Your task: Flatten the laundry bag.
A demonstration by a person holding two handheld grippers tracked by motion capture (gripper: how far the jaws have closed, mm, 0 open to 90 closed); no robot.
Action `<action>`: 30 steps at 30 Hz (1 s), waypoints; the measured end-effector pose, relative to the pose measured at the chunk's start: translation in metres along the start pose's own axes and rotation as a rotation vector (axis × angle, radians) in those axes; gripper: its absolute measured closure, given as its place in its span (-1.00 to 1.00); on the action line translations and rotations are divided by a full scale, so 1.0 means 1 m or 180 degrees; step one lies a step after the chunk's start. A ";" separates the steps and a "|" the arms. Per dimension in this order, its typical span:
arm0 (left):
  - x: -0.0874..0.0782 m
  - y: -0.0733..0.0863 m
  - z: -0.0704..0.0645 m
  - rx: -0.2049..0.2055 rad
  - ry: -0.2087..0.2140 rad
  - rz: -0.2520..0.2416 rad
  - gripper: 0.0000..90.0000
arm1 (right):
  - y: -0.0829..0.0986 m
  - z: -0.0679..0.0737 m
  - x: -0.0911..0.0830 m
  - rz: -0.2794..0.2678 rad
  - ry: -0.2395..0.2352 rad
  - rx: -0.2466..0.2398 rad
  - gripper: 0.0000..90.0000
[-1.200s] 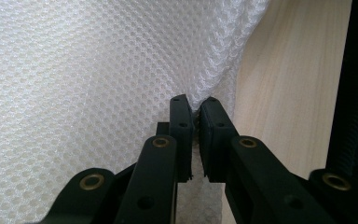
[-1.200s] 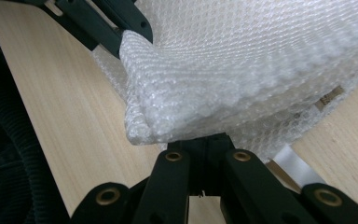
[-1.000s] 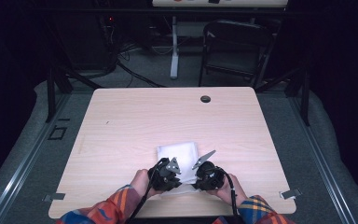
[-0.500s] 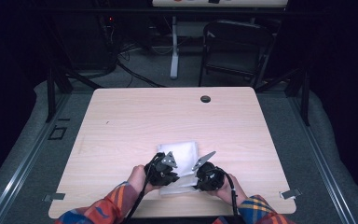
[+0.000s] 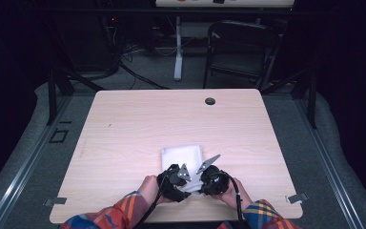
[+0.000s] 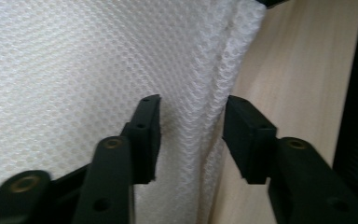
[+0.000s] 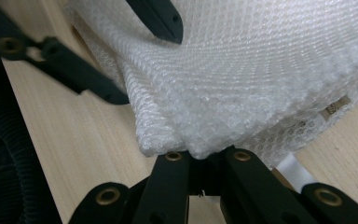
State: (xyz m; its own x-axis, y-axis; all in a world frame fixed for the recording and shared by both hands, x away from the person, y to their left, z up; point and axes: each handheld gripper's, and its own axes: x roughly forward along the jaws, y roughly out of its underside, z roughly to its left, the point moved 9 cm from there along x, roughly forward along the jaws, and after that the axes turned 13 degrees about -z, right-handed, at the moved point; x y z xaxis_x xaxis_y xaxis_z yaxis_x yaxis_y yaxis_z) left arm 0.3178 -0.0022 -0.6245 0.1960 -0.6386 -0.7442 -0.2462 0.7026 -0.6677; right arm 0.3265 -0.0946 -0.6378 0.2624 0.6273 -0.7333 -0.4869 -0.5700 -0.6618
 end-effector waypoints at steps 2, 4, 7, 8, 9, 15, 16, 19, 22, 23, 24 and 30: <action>0.002 0.000 0.000 0.0004 -0.0012 -0.0004 0.47 | 0.000 0.000 0.000 0.0006 0.0005 -0.0005 1.00; 0.002 -0.001 0.000 0.0020 -0.0006 -0.0014 0.64 | 0.000 0.001 0.001 -0.0049 -0.0009 0.0038 1.00; 0.002 -0.001 0.001 0.0021 -0.0047 -0.0057 0.81 | -0.001 0.002 0.002 -0.0082 -0.0038 0.0079 1.00; 0.000 -0.001 0.002 0.0007 -0.0032 -0.0057 0.84 | -0.001 0.002 0.002 -0.0081 -0.0038 0.0076 1.00; 0.000 -0.001 0.003 0.0007 -0.0030 -0.0075 0.87 | -0.001 0.002 0.002 -0.0085 -0.0038 0.0073 1.00; -0.007 -0.005 0.009 -0.0120 0.0015 -0.0169 0.90 | -0.001 0.003 0.002 -0.0118 -0.0072 0.0098 1.00; -0.007 -0.005 0.009 -0.0120 0.0015 -0.0169 0.90 | -0.001 0.003 0.002 -0.0118 -0.0072 0.0098 1.00; -0.011 -0.007 0.012 -0.0197 0.0022 -0.0234 0.90 | -0.001 0.002 0.002 -0.0122 -0.0066 0.0085 1.00; -0.014 -0.009 0.014 -0.0213 0.0016 -0.0267 0.90 | 0.000 0.002 0.001 -0.0070 -0.0078 0.0034 1.00; -0.015 -0.010 0.015 -0.0212 0.0012 -0.0277 0.90 | 0.000 0.002 0.001 -0.0074 -0.0081 0.0035 1.00; -0.016 -0.010 0.016 -0.0222 0.0007 -0.0293 0.90 | 0.000 0.002 0.001 -0.0075 -0.0088 0.0034 1.00; -0.024 -0.014 0.024 -0.0266 -0.0004 -0.0360 0.91 | 0.000 0.000 0.001 -0.0101 -0.0113 0.0021 1.00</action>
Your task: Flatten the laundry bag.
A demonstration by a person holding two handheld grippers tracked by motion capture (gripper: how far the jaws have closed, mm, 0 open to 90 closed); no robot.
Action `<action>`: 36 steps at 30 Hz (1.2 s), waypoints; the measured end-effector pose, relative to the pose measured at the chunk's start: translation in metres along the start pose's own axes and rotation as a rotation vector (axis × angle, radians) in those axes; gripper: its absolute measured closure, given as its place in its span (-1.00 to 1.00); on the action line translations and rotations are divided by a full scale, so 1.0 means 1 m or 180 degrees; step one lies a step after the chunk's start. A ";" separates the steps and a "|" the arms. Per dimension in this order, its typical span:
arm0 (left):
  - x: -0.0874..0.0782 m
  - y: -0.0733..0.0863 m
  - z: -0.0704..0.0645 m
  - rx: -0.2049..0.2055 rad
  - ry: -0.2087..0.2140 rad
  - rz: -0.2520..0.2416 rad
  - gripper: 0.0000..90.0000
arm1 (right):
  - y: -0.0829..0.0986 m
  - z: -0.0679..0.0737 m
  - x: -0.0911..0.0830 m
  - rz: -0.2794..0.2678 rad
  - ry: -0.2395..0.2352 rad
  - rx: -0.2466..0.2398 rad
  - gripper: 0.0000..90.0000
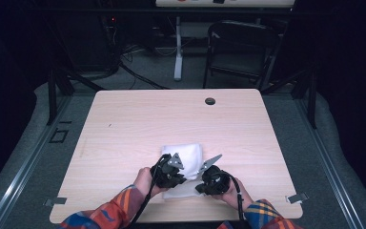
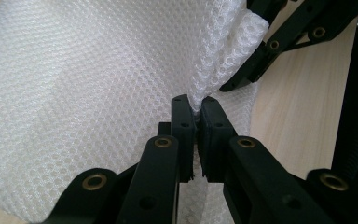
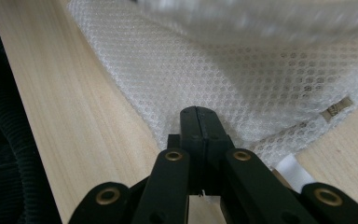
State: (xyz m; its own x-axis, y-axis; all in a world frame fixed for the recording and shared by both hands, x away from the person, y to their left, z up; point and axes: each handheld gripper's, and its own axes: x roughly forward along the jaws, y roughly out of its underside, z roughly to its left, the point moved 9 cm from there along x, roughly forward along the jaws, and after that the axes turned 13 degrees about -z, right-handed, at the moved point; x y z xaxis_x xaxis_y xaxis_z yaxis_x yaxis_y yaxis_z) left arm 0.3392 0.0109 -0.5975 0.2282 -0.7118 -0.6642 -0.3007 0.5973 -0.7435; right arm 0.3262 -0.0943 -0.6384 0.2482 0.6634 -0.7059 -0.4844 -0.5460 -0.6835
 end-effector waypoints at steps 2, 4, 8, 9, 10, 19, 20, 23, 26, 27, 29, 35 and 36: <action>-0.002 -0.002 0.003 -0.0013 -0.0021 -0.0018 0.91 | 0.000 0.000 -0.001 0.0029 0.0022 -0.0027 1.00; -0.005 -0.004 0.005 -0.0016 -0.0033 -0.0035 0.91 | 0.000 0.000 0.000 0.0016 0.0021 -0.0040 1.00; -0.009 -0.008 0.010 -0.0034 -0.0060 -0.0068 0.91 | 0.000 0.000 0.000 0.0020 0.0027 -0.0043 1.00; -0.010 -0.009 0.012 -0.0052 -0.0059 -0.0084 0.91 | 0.000 0.000 0.000 0.0020 0.0027 -0.0043 1.00; -0.011 -0.010 0.014 -0.0058 -0.0065 -0.0094 0.91 | 0.000 0.000 0.000 0.0013 0.0028 -0.0054 1.00; -0.021 -0.028 0.033 -0.0062 -0.0217 -0.0185 0.91 | 0.000 0.000 -0.001 0.0063 0.0043 -0.0078 1.00; -0.022 -0.030 0.035 -0.0068 -0.0218 -0.0195 0.91 | 0.000 0.000 -0.001 0.0065 0.0042 -0.0078 1.00; -0.024 -0.035 0.041 -0.0035 -0.0262 -0.0215 0.91 | 0.000 0.000 0.000 0.0052 0.0037 -0.0082 1.00; -0.025 -0.041 0.046 -0.0024 -0.0313 -0.0241 0.91 | 0.000 0.000 0.000 0.0057 0.0040 -0.0081 1.00; -0.025 -0.043 0.048 -0.0017 -0.0336 -0.0258 0.91 | 0.000 0.000 0.000 0.0058 0.0044 -0.0075 1.00; -0.025 -0.046 0.052 0.0009 -0.0344 -0.0249 0.91 | 0.000 0.000 0.000 0.0063 0.0042 -0.0075 1.00; -0.023 -0.052 0.063 0.0022 -0.0426 -0.0240 0.91 | 0.000 0.001 0.000 0.0046 0.0036 -0.0063 1.00; -0.023 -0.053 0.066 0.0034 -0.0438 -0.0222 0.91 | 0.000 0.001 0.000 0.0045 0.0039 -0.0062 1.00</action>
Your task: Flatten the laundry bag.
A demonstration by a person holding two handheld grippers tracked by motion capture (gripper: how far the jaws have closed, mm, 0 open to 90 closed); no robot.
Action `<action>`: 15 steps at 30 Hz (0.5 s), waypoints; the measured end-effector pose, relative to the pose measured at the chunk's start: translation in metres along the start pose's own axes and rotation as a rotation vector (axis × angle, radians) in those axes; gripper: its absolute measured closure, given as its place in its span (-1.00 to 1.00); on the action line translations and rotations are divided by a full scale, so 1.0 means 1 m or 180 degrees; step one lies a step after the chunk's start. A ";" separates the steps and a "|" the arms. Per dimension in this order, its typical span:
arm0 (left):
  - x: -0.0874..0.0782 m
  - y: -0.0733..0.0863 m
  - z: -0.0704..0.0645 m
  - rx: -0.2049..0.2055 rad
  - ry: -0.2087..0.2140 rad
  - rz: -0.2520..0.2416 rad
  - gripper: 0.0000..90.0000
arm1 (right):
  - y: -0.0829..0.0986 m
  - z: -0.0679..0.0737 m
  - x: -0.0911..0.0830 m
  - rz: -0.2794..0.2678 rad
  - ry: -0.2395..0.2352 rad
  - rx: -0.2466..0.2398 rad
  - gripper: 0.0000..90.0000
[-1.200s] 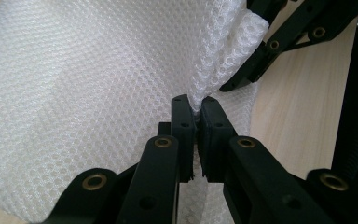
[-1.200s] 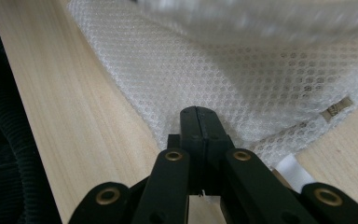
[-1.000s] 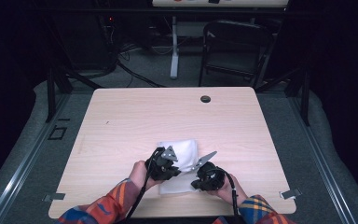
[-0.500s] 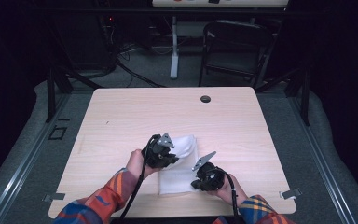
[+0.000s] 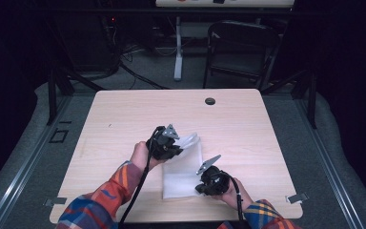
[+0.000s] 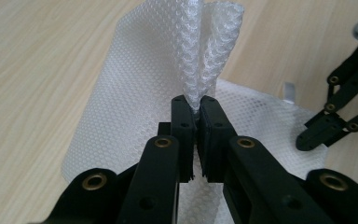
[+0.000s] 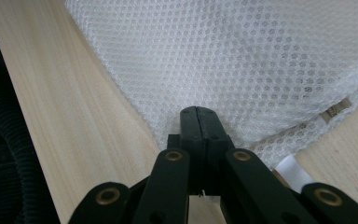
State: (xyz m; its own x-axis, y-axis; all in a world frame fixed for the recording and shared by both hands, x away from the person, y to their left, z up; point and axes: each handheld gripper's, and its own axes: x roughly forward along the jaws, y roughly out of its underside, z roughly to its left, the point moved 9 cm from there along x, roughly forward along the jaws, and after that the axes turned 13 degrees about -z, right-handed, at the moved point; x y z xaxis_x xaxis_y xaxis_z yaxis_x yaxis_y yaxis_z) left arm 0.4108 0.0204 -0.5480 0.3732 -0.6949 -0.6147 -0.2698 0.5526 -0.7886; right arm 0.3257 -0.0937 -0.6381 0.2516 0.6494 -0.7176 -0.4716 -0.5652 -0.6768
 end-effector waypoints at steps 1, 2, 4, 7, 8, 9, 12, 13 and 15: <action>0.000 -0.001 0.002 0.0003 -0.0013 0.0011 0.91 | 0.000 0.000 0.000 -0.0001 0.0002 0.0000 1.00; 0.000 -0.001 0.002 0.0003 -0.0013 0.0011 0.91 | 0.000 0.000 0.000 -0.0016 0.0010 0.0011 1.00; 0.002 -0.003 0.010 0.0013 -0.0074 0.0019 0.91 | 0.000 0.000 0.000 0.0008 0.0004 -0.0001 1.00; 0.003 -0.007 0.018 0.0024 -0.0130 0.0032 0.91 | 0.000 0.000 0.000 -0.0007 0.0016 0.0009 1.00; 0.003 -0.008 0.021 0.0027 -0.0146 0.0038 0.91 | 0.000 0.000 0.000 -0.0005 0.0012 0.0010 1.00; 0.003 -0.010 0.023 0.0035 -0.0165 0.0041 0.91 | 0.000 0.000 0.000 0.0009 0.0004 -0.0002 1.00; 0.003 -0.014 0.031 0.0048 -0.0207 0.0049 0.90 | 0.000 0.000 0.000 -0.0004 0.0009 0.0008 1.00; 0.004 -0.016 0.033 0.0029 -0.0219 0.0037 0.90 | 0.000 0.000 0.000 -0.0007 0.0011 0.0009 1.00; 0.005 -0.019 0.037 0.0015 -0.0238 0.0020 0.90 | 0.000 0.000 0.000 -0.0007 0.0012 0.0011 1.00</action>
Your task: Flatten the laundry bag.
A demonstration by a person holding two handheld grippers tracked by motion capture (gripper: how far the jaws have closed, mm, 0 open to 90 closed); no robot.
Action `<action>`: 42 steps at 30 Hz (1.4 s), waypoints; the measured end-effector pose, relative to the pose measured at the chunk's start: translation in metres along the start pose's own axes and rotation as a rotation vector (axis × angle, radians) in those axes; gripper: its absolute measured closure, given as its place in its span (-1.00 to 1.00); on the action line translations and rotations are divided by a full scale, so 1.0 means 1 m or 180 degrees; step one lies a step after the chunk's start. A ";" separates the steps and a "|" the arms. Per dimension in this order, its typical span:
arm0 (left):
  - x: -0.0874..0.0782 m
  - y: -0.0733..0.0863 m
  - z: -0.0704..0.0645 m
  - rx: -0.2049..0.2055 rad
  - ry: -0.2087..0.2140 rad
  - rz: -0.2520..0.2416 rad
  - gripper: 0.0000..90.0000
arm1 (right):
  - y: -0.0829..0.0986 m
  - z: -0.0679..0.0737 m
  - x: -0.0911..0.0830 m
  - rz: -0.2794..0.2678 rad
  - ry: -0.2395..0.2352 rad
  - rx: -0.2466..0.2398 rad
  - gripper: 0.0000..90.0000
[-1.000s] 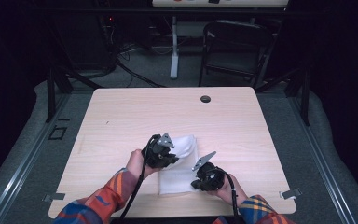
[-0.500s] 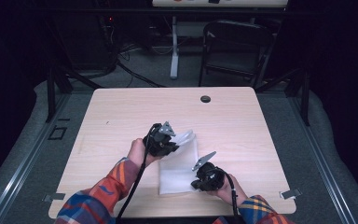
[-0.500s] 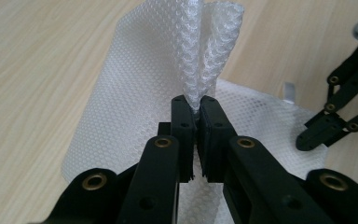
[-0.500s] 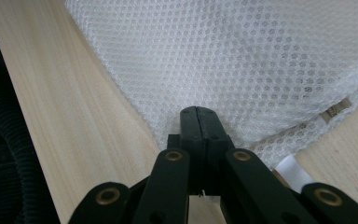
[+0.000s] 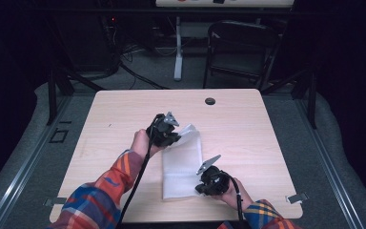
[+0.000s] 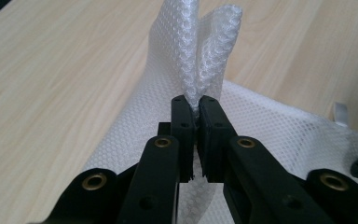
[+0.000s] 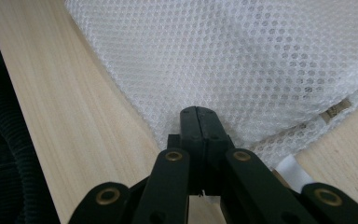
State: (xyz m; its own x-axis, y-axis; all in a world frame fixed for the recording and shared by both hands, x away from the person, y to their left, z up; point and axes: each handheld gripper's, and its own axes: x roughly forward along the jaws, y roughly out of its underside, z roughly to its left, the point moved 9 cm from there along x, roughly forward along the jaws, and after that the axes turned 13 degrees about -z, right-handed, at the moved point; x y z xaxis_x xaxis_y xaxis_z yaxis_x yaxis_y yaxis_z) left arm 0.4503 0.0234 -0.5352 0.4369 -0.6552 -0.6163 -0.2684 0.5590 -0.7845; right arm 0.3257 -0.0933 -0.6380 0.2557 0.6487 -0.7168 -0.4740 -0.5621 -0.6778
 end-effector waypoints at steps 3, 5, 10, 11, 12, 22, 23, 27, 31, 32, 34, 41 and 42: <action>0.002 -0.004 0.004 0.0012 -0.0028 -0.0003 0.90 | 0.000 0.000 0.000 -0.0001 -0.0005 -0.0003 1.00; 0.003 -0.005 0.005 0.0017 -0.0028 0.0008 0.90 | 0.000 0.000 0.000 0.0002 -0.0004 -0.0005 1.00; 0.008 -0.014 0.014 0.0009 -0.0106 -0.0023 0.90 | 0.000 0.000 -0.001 0.0023 -0.0015 -0.0006 1.00; 0.009 -0.016 0.015 -0.0003 -0.0095 -0.0021 0.90 | 0.000 0.000 -0.001 0.0027 -0.0007 -0.0013 1.00; 0.010 -0.017 0.017 -0.0014 -0.0099 -0.0031 0.90 | 0.000 0.000 -0.001 0.0034 -0.0004 -0.0018 1.00; 0.019 -0.028 0.032 -0.0020 -0.0235 -0.0033 0.90 | 0.000 0.000 -0.002 0.0050 0.0019 0.0029 1.00; 0.021 -0.030 0.036 -0.0034 -0.0274 -0.0049 0.90 | 0.000 0.001 -0.001 0.0048 0.0022 0.0039 1.00; 0.024 -0.033 0.041 -0.0069 -0.0312 -0.0051 0.90 | 0.000 0.003 -0.001 0.0080 0.0011 0.0064 1.00; 0.028 -0.033 0.044 -0.0072 -0.0333 -0.0042 0.90 | 0.001 0.007 0.000 0.0087 -0.0038 0.0078 1.00; 0.029 -0.034 0.044 -0.0070 -0.0340 -0.0047 0.90 | 0.001 0.007 -0.001 0.0140 -0.0028 0.0020 1.00; 0.030 -0.034 0.045 -0.0069 -0.0348 -0.0041 0.90 | 0.001 0.010 0.000 0.0105 -0.0050 0.0052 1.00; 0.034 -0.036 0.048 -0.0047 -0.0402 -0.0054 0.90 | 0.002 0.014 0.000 0.0181 -0.0115 -0.0003 1.00; 0.035 -0.037 0.048 -0.0051 -0.0407 -0.0071 0.90 | 0.002 0.017 0.000 0.0174 -0.0151 0.0029 1.00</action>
State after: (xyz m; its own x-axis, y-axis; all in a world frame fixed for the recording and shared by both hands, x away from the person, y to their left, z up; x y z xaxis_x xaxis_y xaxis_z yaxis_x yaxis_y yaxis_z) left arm 0.5170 0.0046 -0.5245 0.5485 -0.5967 -0.5858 -0.2707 0.5361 -0.7996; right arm 0.3100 -0.0853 -0.6369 0.1891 0.6409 -0.7439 -0.4937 -0.5929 -0.6362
